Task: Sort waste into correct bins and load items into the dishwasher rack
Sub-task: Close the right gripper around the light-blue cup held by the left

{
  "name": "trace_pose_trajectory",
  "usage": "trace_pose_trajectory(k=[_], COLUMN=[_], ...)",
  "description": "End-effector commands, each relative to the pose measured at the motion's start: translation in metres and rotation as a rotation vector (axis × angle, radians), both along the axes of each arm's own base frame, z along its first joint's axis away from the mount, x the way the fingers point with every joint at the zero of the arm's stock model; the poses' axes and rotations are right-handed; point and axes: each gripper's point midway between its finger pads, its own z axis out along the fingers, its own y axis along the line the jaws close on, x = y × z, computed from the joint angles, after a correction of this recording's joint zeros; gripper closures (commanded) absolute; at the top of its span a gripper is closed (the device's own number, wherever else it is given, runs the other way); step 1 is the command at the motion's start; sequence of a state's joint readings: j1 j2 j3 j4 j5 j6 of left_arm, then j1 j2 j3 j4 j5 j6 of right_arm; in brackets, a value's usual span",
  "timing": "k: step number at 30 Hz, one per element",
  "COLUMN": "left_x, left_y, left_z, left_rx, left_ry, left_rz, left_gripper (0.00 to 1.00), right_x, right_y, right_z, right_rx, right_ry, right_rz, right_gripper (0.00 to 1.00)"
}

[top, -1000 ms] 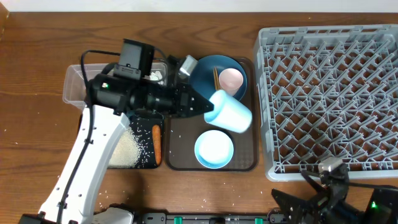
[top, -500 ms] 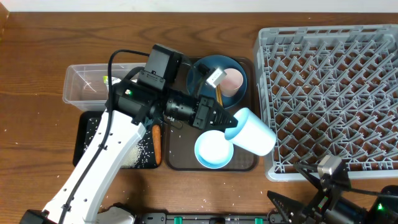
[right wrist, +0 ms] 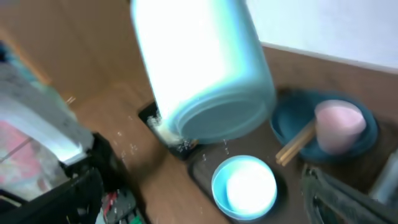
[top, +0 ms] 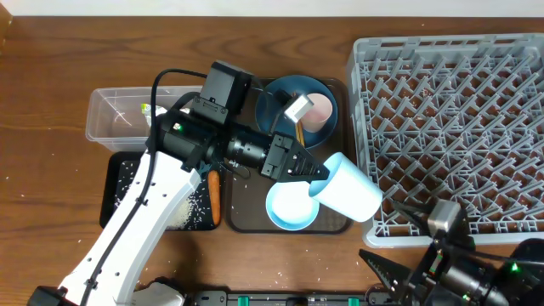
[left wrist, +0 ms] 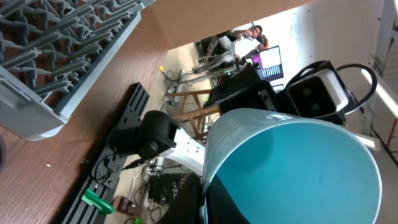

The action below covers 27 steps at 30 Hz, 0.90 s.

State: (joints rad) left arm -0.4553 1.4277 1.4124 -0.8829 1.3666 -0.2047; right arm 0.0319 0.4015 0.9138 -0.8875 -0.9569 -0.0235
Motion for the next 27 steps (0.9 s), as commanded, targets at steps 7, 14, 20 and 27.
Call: trace_pose_trajectory(k=[7,14,20,27], left_x=[-0.018,-0.021,-0.025,-0.03], left_y=[-0.008,-0.01,-0.012,-0.015], left_z=[0.006,0.006,0.006,0.006], left_rx=[-0.034,-0.037,-0.037,-0.037], left_ry=[-0.007,-0.014,-0.013,-0.013], left_rz=[-0.071,-0.084,-0.097,-0.116], left_gripper=[0.95,0.94,0.94,0.94], right_x=[-0.003,0.0,0.001,0.001], right_y=[0.01,0.01,0.01,0.01], right_z=[-0.001,0.009,0.012,0.012], right_rx=[0.057,0.06,0.063,0.068], right_ry=[0.001,-0.06,-0.074,-0.066], right_rz=[0.1,0.102,0.101,0.1], right_gripper=[0.01,0.04,0.09,0.07])
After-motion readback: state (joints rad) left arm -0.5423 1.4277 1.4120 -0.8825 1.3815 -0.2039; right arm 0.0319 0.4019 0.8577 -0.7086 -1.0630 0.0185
